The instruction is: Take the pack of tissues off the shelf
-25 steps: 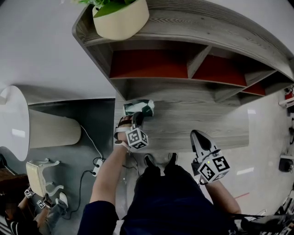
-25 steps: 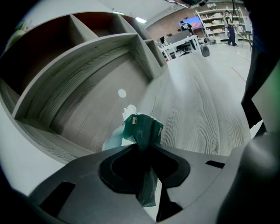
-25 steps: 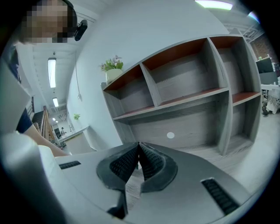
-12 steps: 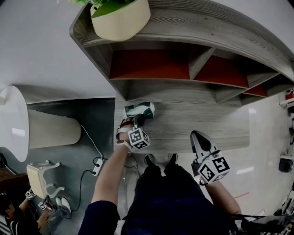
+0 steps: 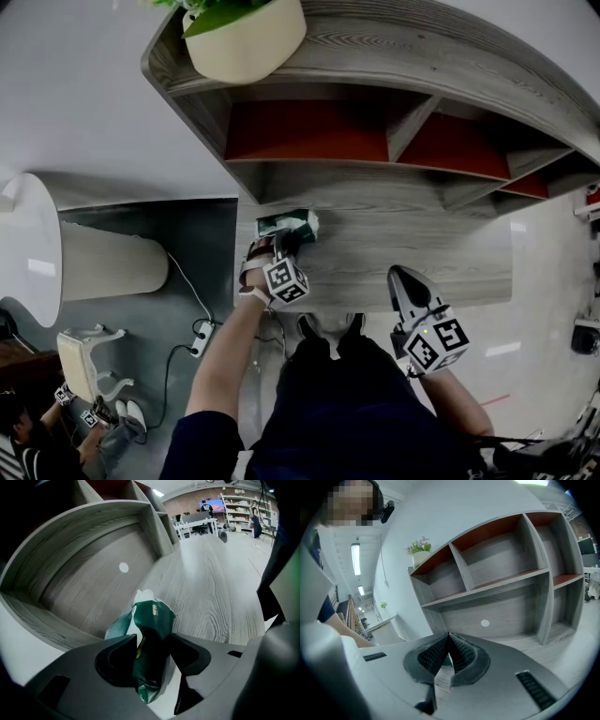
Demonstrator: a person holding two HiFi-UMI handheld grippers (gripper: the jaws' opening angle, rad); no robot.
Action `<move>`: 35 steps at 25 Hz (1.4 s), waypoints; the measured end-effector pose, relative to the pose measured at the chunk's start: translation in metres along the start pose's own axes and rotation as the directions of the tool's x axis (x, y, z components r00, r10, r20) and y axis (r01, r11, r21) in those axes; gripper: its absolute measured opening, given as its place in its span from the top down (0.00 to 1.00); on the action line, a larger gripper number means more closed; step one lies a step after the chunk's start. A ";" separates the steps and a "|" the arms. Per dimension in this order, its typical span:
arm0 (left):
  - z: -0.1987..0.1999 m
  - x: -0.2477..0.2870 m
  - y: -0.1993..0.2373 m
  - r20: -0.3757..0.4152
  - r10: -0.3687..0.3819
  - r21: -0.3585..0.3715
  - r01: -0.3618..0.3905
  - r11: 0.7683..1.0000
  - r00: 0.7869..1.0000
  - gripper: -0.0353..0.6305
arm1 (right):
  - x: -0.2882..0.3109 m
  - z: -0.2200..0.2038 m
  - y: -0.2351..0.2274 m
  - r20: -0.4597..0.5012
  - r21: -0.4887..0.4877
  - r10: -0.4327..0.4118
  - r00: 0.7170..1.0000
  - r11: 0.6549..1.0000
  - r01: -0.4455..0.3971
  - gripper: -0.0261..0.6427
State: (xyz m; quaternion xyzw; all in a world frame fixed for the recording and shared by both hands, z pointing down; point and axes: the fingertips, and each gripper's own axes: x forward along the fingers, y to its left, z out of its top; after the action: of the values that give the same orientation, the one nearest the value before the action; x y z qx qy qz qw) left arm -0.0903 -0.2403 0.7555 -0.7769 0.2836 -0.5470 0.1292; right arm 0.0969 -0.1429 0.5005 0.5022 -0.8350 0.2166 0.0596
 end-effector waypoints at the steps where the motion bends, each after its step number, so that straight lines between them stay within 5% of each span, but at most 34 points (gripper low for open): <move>1: 0.002 -0.002 0.001 0.004 0.007 0.004 -0.007 1.000 1.000 0.60 | 0.000 0.000 0.000 0.001 0.000 0.002 1.000 1.000 -0.002 0.94; 9: 0.010 -0.027 0.010 0.039 0.066 -0.029 -0.065 0.997 0.997 0.52 | 0.002 0.004 0.001 0.009 -0.009 0.027 1.000 1.000 -0.027 0.94; 23: 0.038 -0.098 0.051 0.144 0.209 -0.263 -0.166 0.950 0.967 0.52 | 0.004 0.021 -0.003 0.050 -0.050 0.061 0.997 0.997 -0.058 0.94; 28: 0.061 -0.147 0.070 0.225 0.279 -0.381 -0.179 0.907 0.933 0.56 | 0.004 0.031 0.004 0.070 -0.083 0.086 0.994 0.993 -0.080 0.94; 35: 0.082 -0.231 0.095 0.327 0.409 -0.601 -0.146 0.786 0.852 0.76 | 0.008 0.052 0.020 0.108 -0.139 0.147 0.983 0.982 -0.131 0.94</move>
State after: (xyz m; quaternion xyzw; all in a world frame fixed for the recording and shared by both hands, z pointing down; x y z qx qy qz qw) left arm -0.0990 -0.1918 0.4975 -0.8310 0.5074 -0.2245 0.0397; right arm 0.0818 -0.1629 0.4502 0.4494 -0.8826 0.1348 0.0281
